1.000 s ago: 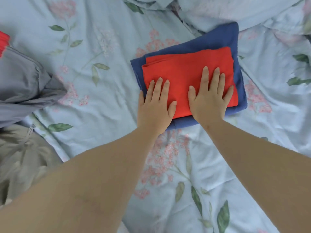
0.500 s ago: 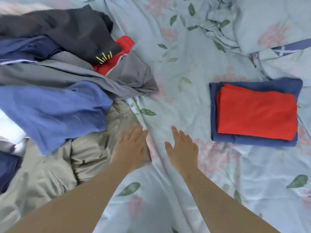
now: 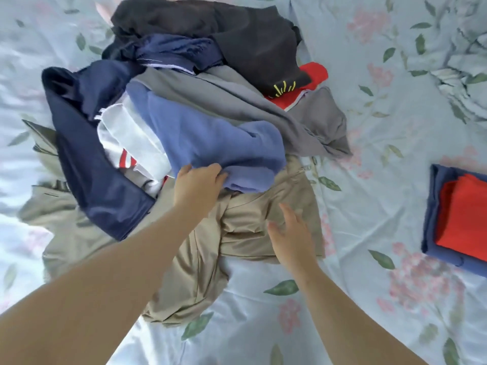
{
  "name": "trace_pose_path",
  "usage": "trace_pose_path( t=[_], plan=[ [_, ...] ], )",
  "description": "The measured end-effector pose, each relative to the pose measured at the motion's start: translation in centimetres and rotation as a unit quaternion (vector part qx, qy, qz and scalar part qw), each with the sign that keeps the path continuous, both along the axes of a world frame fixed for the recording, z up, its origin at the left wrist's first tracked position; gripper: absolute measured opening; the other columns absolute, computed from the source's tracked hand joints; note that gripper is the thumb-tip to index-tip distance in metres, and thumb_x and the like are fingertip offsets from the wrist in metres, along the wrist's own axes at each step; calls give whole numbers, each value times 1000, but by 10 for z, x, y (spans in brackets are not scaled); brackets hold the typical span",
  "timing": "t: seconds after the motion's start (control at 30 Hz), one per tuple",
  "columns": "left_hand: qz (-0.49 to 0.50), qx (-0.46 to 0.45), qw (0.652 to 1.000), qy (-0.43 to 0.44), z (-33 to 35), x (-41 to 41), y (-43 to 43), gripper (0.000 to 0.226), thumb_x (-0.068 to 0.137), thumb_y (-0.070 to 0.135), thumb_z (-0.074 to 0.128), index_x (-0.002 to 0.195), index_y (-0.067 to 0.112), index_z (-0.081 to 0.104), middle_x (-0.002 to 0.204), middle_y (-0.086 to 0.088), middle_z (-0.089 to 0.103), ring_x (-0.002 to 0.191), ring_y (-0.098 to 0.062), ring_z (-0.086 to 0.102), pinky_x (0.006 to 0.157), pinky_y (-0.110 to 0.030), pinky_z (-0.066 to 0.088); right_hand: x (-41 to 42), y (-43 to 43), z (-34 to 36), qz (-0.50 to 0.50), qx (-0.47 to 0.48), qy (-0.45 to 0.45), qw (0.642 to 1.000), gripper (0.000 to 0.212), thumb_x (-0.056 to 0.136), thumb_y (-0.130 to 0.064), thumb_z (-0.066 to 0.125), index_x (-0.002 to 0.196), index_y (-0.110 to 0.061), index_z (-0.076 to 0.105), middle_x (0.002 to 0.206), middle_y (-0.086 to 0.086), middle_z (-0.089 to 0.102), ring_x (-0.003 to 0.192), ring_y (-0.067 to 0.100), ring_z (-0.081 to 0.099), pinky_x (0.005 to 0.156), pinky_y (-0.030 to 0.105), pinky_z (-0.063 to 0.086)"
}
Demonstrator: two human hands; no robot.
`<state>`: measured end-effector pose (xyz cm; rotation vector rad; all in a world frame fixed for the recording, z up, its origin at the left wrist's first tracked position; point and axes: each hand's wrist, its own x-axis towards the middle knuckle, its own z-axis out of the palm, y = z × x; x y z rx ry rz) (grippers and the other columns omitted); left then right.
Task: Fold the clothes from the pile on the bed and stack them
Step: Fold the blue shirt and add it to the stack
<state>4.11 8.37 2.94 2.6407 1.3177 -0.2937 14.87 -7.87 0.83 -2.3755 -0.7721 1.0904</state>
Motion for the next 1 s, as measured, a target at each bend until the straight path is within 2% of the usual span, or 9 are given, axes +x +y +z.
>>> trace_pose_path(
  t=[0.13, 0.23, 0.3, 0.4, 0.5, 0.63, 0.73, 0.87, 1.0],
  plan=[
    [161, -59, 974, -146, 51, -7, 6, 29, 102, 28, 31, 97, 8, 51, 88, -15, 58, 82, -32, 49, 66, -33, 30, -14, -5, 41, -34, 51, 48, 997, 52, 96, -32, 46, 146, -27, 32, 144, 2, 43, 132, 19, 40, 107, 37, 35],
    [183, -103, 962, -173, 102, -14, 2, 34, 103, 25, 31, 119, 2, 51, 104, -17, 56, 110, -35, 52, 78, -35, 33, -20, -6, 86, -61, 88, 56, 993, 49, 96, -30, 47, 144, -28, 35, 132, -3, 53, 117, 16, 52, 98, 31, 41],
    [195, -138, 944, -228, 135, -18, -13, 37, 103, 22, 34, 130, 2, 47, 120, -19, 53, 119, -32, 49, 91, -32, 33, -25, -7, 123, -62, 131, 71, 987, 42, 96, -29, 48, 138, -33, 41, 104, -13, 59, 91, 10, 58, 81, 24, 44],
    [254, -216, 873, -356, 174, -23, -44, 33, 102, 28, 35, 109, 7, 60, 104, -14, 62, 100, -30, 55, 89, -35, 40, -31, -18, 169, -55, 189, 93, 976, 25, 95, -28, 51, 113, -44, 44, 91, -21, 58, 80, 3, 56, 69, 16, 43],
    [292, -274, 804, -440, 207, -24, -74, 30, 100, 33, 42, 86, 14, 62, 83, -5, 61, 86, -25, 55, 84, -39, 46, -28, -37, 200, -60, 215, 82, 971, 15, 96, -27, 50, 110, -31, 50, 89, -19, 57, 82, 2, 55, 67, 18, 40],
    [313, -349, 733, -493, 240, -24, -113, 26, 98, 35, 47, 84, 21, 64, 78, -1, 62, 74, -17, 56, 66, -28, 45, -24, -74, 229, -100, 214, 47, 971, 17, 96, -15, 41, 83, -10, 49, 72, -2, 49, 62, 10, 41, 54, 18, 33],
    [336, -376, 698, -508, 251, -23, -135, 26, 97, 35, 49, 89, 16, 65, 84, -7, 65, 75, -21, 58, 66, -29, 48, -15, -98, 247, -124, 226, 26, 966, 19, 97, -12, 38, 79, -10, 45, 71, -2, 44, 63, 10, 37, 56, 21, 32],
    [336, -367, 707, -503, 255, -22, -153, 28, 96, 31, 53, 87, 7, 63, 78, -11, 59, 70, -21, 51, 61, -28, 42, 0, -121, 259, -175, 253, 11, 951, 21, 97, -8, 36, 77, -12, 42, 74, 0, 42, 67, 14, 36, 59, 25, 30],
    [340, -329, 718, -510, 257, -23, -161, 30, 91, 27, 61, 66, 14, 52, 66, -3, 47, 63, -17, 40, 56, -27, 34, 5, -132, 261, -208, 262, 20, 942, 14, 97, -10, 38, 85, -11, 45, 81, 5, 44, 76, 18, 38, 68, 30, 34]
  ],
)
